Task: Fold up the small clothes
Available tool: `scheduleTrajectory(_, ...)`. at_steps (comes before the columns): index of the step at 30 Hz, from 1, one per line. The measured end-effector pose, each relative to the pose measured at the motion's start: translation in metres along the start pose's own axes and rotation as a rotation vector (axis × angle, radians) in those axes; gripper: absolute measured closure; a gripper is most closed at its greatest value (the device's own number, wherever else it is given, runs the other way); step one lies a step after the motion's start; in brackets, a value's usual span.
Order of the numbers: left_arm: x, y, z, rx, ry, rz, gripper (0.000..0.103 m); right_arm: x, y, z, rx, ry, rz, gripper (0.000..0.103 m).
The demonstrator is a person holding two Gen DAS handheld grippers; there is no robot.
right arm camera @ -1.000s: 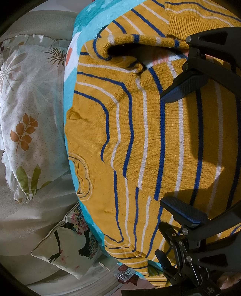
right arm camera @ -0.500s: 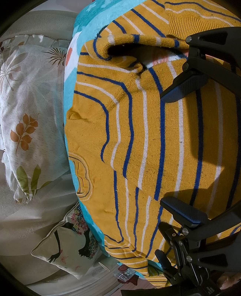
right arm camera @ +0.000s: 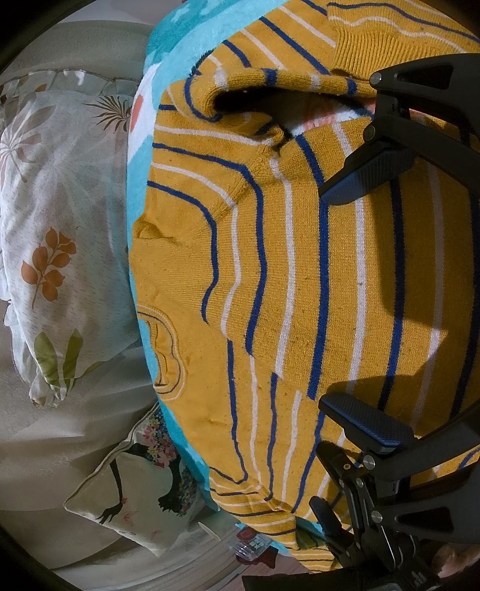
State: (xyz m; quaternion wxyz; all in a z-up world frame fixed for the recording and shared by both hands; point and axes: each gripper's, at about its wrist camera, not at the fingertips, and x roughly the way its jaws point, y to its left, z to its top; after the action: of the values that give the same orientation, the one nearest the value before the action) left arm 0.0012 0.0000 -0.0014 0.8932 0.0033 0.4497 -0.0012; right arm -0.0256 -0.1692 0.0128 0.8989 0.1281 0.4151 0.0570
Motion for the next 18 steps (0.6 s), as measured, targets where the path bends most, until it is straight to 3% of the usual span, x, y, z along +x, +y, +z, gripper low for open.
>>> scheduleTrajectory(18, -0.0008, -0.0012, -0.0011, 0.000, 0.003, 0.005, 0.000, -0.0029, -0.0070, -0.0032, 0.044, -0.025, 0.050, 0.000)
